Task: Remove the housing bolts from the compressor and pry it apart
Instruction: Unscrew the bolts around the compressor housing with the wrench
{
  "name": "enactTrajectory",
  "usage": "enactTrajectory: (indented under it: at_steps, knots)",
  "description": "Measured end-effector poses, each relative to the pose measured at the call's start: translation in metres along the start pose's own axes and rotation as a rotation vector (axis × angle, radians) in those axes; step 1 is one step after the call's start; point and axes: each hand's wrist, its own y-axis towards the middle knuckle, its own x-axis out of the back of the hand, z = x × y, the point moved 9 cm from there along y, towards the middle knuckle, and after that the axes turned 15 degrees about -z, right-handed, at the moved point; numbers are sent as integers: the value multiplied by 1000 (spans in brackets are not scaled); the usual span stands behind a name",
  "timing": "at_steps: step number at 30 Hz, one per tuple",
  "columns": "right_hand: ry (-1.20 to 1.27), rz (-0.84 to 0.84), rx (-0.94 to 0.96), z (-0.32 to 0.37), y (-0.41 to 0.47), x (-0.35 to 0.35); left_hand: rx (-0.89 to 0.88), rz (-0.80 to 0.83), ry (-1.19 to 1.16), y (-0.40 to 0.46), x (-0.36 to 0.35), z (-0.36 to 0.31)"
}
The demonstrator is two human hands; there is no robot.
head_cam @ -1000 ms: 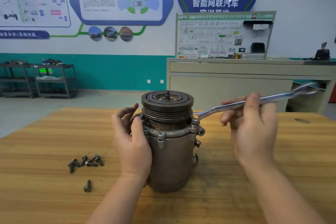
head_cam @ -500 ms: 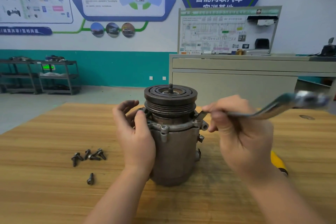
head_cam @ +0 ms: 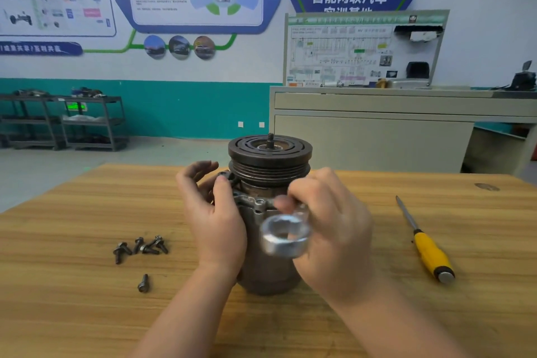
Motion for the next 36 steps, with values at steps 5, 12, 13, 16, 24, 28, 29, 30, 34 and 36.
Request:
enactTrajectory:
  at_steps: [5,12,13,16,24,28,29,30,34,36]
  knots:
    - [302,-211,-296,-28,-1,20,24,27,-4,-3,2,3]
    - [618,-499,-1861,-152,-92,-2,27,7,-21,-2,2,2]
    - [682,-436,-1973,-153,-99,-9,29,6,-24,-2,2,3]
    - [711,-427,-1898,-158,-92,-7,35,13,-28,-3,2,4]
    - [442,-300,-1031,-112,-18,25,34,19,-20,-1,2,5]
    - [425,-148,-565,-69,4,27,32,25,-9,-1,1,5]
    - [415,-115,-469,-58,3,26,30,24,-8,-1,1,5]
    - [404,-92,-405,-50,0,25,30,22,-8,-1,1,5]
    - [368,-265,-446,-45,-7,29,38,27,-8,-1,2,6]
    - [331,-495,-725,-75,-17,38,45,24,-10,-2,3,7]
